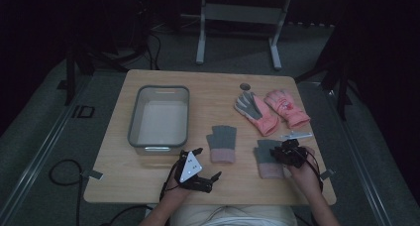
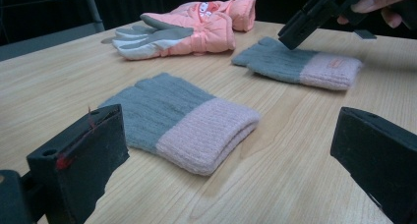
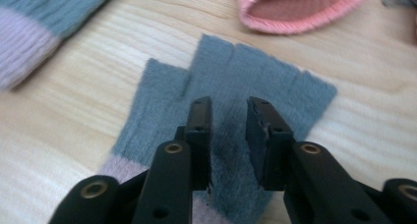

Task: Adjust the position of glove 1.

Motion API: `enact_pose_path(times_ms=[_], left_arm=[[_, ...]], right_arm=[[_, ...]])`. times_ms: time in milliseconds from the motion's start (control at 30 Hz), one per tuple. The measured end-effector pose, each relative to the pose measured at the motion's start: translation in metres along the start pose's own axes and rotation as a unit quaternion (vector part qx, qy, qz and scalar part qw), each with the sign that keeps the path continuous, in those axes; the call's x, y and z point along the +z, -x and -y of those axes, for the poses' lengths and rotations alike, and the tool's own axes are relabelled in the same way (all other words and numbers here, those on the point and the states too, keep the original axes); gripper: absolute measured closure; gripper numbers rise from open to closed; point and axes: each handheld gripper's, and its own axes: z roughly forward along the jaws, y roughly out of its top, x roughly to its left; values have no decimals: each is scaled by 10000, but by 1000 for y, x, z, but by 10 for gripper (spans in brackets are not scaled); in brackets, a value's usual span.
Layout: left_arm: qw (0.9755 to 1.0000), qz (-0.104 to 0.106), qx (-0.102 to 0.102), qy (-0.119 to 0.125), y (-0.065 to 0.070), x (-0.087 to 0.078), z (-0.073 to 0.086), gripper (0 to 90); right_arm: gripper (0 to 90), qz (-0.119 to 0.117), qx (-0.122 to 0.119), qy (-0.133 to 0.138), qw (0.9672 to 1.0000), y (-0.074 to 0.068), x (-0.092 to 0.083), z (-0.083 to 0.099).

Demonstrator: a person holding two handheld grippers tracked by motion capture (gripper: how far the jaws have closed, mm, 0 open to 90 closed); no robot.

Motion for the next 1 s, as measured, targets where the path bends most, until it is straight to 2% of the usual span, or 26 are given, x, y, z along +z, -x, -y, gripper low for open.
enact_pose_path(times_ms=[33, 67, 100, 167, 233, 300, 333, 467, 533, 567, 667, 733, 800, 1000], left_arm=[[10000, 2, 1, -7, 0, 0, 0, 2], [10000, 7, -12, 2, 0, 0, 0, 2], [10000, 10, 4, -18, 0, 0, 0, 2], [10000, 10, 1, -7, 0, 0, 0, 2], [10000, -6, 9, -16, 0, 0, 0, 2], [10000, -42, -7, -4, 0, 0, 0, 2], [10000, -42, -14, -2, 0, 0, 0, 2], [10000, -16, -6, -3, 0, 0, 0, 2], [10000, -21, -3, -6, 0, 0, 0, 2], [10000, -26, -6, -4, 0, 0, 0, 2], [10000, -51, -15, -1, 0, 0, 0, 2], [10000, -44, -14, 2, 0, 0, 0, 2], [10000, -38, -7, 0, 0, 0, 0, 2], [10000, -38, -12, 4, 0, 0, 0, 1]], right_arm=[[700, -12, -128, -40, 9999, 1, -2, -2], [700, -12, -128, -40, 9999, 1, -2, -2], [685, -165, -390, -38, 9991, 4, -4, -5], [681, -227, -458, -31, 9987, 5, -4, -5], [671, -382, -421, -92, 9983, 9, -3, -6], [671, -412, -414, -110, 9982, 9, -2, -5], [656, -376, -405, -236, 9982, 7, 4, 0], [621, -324, -377, -289, 9983, 6, 11, 7], [617, -363, -252, -265, 9987, 7, 13, 11], [625, -366, -164, -230, 9989, 8, 13, 12], [650, -278, -196, -187, 9992, 6, 14, 14], [725, -133, -167, -151, 9997, 0, 14, 15], [766, -95, -121, -162, 9998, -1, 14, 14], [835, -104, 175, -172, 9996, 1, 13, 13]])
